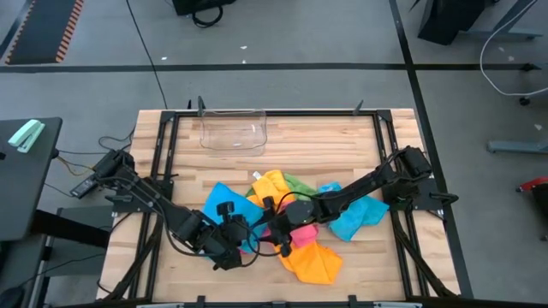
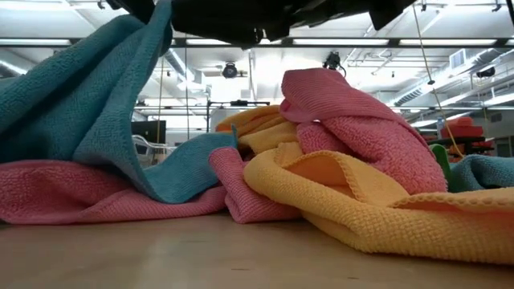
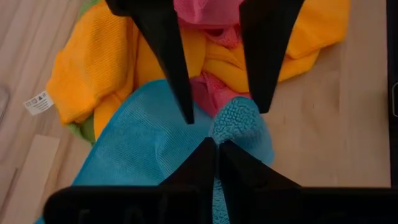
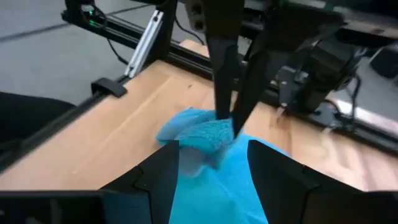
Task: Fold microfiber towels
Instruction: Fold the left blue microfiber towel
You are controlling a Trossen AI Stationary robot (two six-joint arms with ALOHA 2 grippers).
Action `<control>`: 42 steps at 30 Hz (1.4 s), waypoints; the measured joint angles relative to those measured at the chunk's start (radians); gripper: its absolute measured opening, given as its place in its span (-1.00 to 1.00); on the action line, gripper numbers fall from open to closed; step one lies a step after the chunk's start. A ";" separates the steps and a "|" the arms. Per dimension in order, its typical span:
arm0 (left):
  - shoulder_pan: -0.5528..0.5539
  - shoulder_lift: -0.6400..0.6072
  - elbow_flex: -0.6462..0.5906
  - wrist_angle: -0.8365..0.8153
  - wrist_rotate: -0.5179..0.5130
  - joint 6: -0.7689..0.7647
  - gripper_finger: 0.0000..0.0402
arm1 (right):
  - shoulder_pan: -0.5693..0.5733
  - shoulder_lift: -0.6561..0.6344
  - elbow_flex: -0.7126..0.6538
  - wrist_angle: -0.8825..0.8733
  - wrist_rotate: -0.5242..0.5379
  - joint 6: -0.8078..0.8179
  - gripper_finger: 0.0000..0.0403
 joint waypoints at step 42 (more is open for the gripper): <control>-0.176 0.094 -0.035 -0.109 0.281 -0.426 -0.29 | 0.016 -0.030 -0.002 -0.203 -0.039 -0.081 -0.96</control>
